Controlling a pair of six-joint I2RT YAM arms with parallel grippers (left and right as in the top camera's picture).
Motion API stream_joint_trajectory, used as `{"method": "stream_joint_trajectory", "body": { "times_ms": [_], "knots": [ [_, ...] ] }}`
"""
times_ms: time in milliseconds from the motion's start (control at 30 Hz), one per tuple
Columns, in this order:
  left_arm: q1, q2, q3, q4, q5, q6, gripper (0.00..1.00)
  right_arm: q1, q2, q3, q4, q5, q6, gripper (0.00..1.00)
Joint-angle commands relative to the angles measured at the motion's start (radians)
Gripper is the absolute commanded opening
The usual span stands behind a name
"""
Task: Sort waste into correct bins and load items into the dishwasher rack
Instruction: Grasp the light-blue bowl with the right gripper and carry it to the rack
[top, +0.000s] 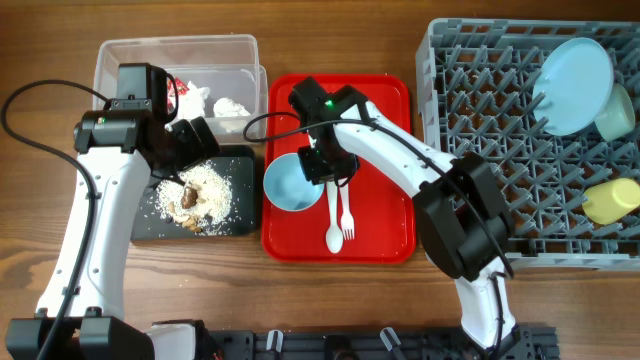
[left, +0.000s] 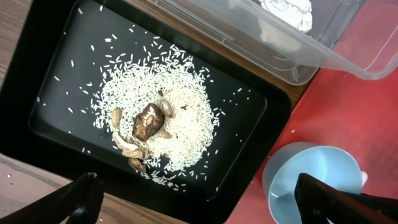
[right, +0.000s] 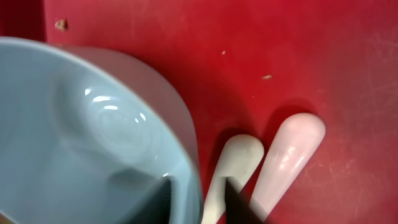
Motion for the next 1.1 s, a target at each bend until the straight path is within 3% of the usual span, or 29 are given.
{"method": "stream_joint_trajectory", "body": {
  "times_ms": [0,133,300,533,700,933,1067],
  "knots": [
    [0.006,-0.018,0.002,-0.001,-0.011,-0.017,1.00,0.005,0.018,-0.001,0.010,0.021,0.044,0.04],
    [0.006,-0.018,0.002,0.000,0.029,-0.017,1.00,-0.021,-0.027,0.007,0.006,0.022,0.040,0.04],
    [0.006,-0.018,0.002,0.003,0.029,-0.017,1.00,-0.139,-0.245,0.007,0.006,0.100,-0.036,0.04],
    [0.006,-0.018,0.002,0.019,0.029,-0.017,1.00,-0.382,-0.503,0.007,0.061,0.575,-0.227,0.04],
    [0.006,-0.018,0.002,0.032,0.029,-0.017,1.00,-0.529,-0.510,0.007,0.178,0.871,-0.327,0.04],
    [0.005,-0.018,0.002,0.049,0.029,-0.017,1.00,-0.621,-0.474,0.007,0.411,1.173,-0.420,0.04],
    [0.005,-0.018,0.002,0.050,0.029,-0.017,1.00,-0.647,-0.387,0.007,0.455,1.206,-0.468,0.04]
  ]
}}
